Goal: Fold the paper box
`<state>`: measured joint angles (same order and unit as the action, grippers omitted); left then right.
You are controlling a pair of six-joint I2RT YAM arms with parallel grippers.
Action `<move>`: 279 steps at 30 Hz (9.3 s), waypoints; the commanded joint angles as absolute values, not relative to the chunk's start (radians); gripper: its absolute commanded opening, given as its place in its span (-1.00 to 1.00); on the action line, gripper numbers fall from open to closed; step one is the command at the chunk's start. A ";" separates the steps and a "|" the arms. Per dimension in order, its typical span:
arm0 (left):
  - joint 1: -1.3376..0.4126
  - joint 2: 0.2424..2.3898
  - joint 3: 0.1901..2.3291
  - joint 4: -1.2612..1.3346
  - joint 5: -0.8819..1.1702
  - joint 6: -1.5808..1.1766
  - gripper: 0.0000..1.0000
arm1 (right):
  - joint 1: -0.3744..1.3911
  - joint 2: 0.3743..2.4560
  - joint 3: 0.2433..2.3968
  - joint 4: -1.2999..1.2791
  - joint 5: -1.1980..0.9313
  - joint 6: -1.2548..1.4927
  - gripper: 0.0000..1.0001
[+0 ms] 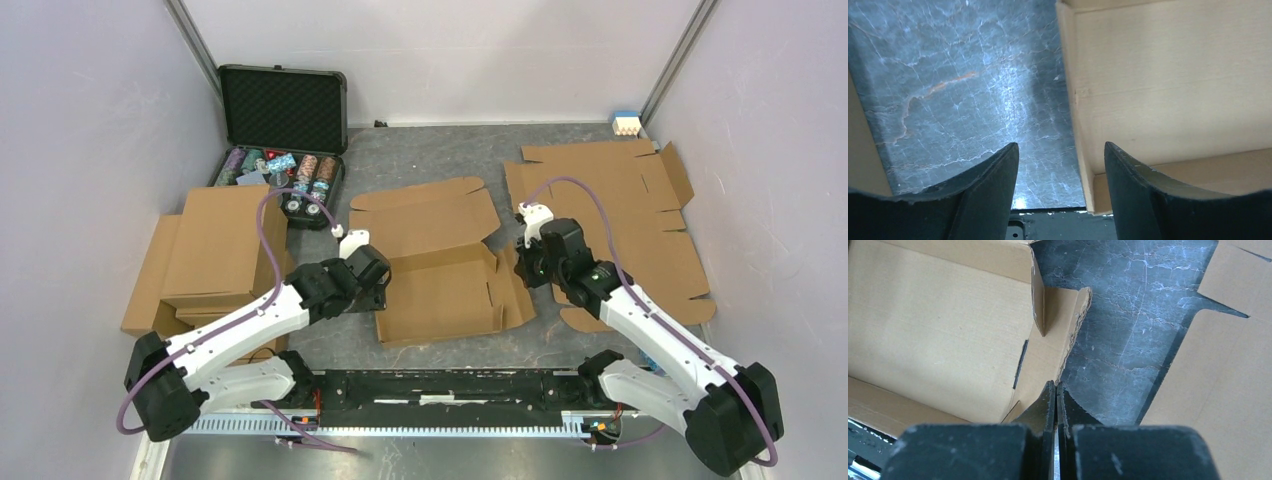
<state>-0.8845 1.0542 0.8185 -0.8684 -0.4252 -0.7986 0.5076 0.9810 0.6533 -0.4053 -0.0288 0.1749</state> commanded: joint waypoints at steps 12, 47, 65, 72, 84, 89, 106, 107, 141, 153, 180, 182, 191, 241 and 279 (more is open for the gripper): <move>-0.821 1.172 0.731 -0.646 -0.291 -0.745 -0.76 | 0.507 1.017 0.719 -0.326 -0.180 0.269 -0.98; -0.821 1.119 0.727 -0.668 -0.318 -0.751 -0.85 | 0.498 0.935 0.669 -0.397 0.020 0.221 0.10; -0.716 1.054 0.573 -0.573 -0.222 -0.788 -0.96 | 0.465 0.788 0.598 -0.609 0.533 0.384 -0.14; -0.671 1.019 0.538 -0.571 -0.201 -0.780 -0.96 | 0.441 0.822 0.544 -0.556 0.446 0.399 -0.18; -0.648 1.003 0.509 -0.568 -0.189 -0.785 -0.96 | 0.334 0.867 0.361 -0.364 0.031 0.428 -0.22; -0.645 0.986 0.497 -0.556 -0.183 -0.781 -0.95 | 0.208 0.836 0.261 -0.184 -0.369 0.456 -0.22; -0.648 0.977 0.559 -0.569 -0.146 -0.740 -0.96 | 0.163 0.809 0.297 -0.100 -0.660 0.492 -0.11; -0.651 0.979 0.564 -0.570 -0.146 -0.740 -0.95 | 0.163 0.810 0.312 -0.125 -0.635 0.474 -0.12; -0.718 1.051 0.631 -0.584 -0.204 -0.752 -0.96 | 0.364 0.816 0.277 0.034 -0.492 0.567 -0.01; -0.718 1.046 0.624 -0.581 -0.206 -0.751 -0.96 | 0.363 0.805 0.260 0.061 -0.488 0.586 0.02; -0.718 1.036 0.615 -0.579 -0.209 -0.756 -0.95 | 0.262 0.729 0.106 0.296 -0.617 0.784 0.23; -0.717 1.036 0.616 -0.578 -0.209 -0.756 -0.95 | 0.259 0.723 0.103 0.308 -0.629 0.789 0.25; -0.718 1.043 0.619 -0.574 -0.206 -0.756 -0.96 | 0.259 0.829 0.181 0.139 -0.625 0.623 0.29; -0.850 1.062 0.656 -0.550 -0.273 -0.863 -0.66 | 0.779 1.172 0.722 -0.515 0.313 0.403 0.11; -0.278 1.446 0.696 0.059 0.466 -0.705 -0.54 | 0.782 1.150 0.681 -0.422 0.186 0.342 0.16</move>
<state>-0.2771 1.4456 0.7101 -0.0597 0.3759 -0.7197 0.7769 1.1584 0.6765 -0.4385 0.1917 0.3500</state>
